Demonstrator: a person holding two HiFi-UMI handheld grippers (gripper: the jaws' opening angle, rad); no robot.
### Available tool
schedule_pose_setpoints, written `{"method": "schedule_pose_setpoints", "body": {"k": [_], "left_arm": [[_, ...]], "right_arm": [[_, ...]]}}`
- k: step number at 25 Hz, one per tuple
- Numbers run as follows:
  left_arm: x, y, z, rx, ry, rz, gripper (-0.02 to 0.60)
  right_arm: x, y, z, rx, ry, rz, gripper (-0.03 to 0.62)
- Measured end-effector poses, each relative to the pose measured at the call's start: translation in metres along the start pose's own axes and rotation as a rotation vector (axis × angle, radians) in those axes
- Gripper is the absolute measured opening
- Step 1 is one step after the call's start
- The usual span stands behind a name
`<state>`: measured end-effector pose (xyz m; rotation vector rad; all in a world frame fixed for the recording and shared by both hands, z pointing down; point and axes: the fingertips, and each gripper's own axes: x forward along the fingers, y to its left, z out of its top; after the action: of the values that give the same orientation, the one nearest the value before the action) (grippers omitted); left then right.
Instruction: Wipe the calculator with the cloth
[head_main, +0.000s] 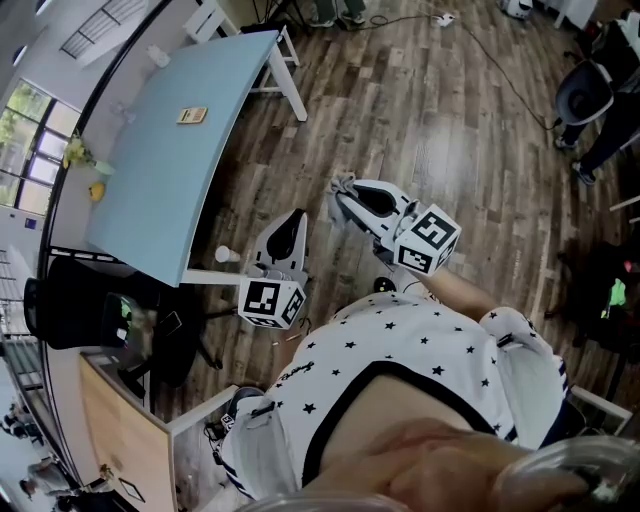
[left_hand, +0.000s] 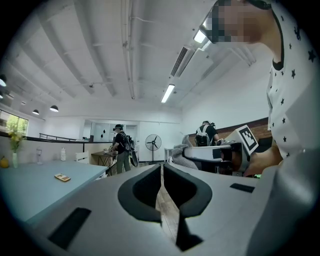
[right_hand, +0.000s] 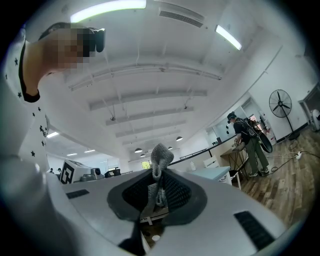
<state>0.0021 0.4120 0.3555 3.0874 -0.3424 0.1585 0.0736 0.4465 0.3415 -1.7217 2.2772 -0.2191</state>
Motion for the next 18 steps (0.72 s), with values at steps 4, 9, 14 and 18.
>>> {"method": "schedule_pose_setpoints", "body": {"k": [4, 9, 14, 18], "left_arm": [[0.017, -0.013, 0.002, 0.010, 0.003, -0.001, 0.040], [0.027, -0.029, -0.004, 0.007, 0.017, 0.003, 0.040], [0.025, -0.017, -0.009, -0.007, 0.022, 0.047, 0.040], [0.028, -0.002, -0.014, -0.027, 0.021, 0.064, 0.040]], "right_arm": [[-0.016, -0.017, 0.002, 0.006, 0.012, -0.006, 0.048], [-0.027, -0.032, -0.003, 0.018, 0.033, -0.004, 0.048], [-0.016, -0.034, -0.008, 0.035, 0.047, 0.031, 0.048], [-0.003, -0.037, -0.017, 0.049, 0.072, 0.045, 0.049]]}}
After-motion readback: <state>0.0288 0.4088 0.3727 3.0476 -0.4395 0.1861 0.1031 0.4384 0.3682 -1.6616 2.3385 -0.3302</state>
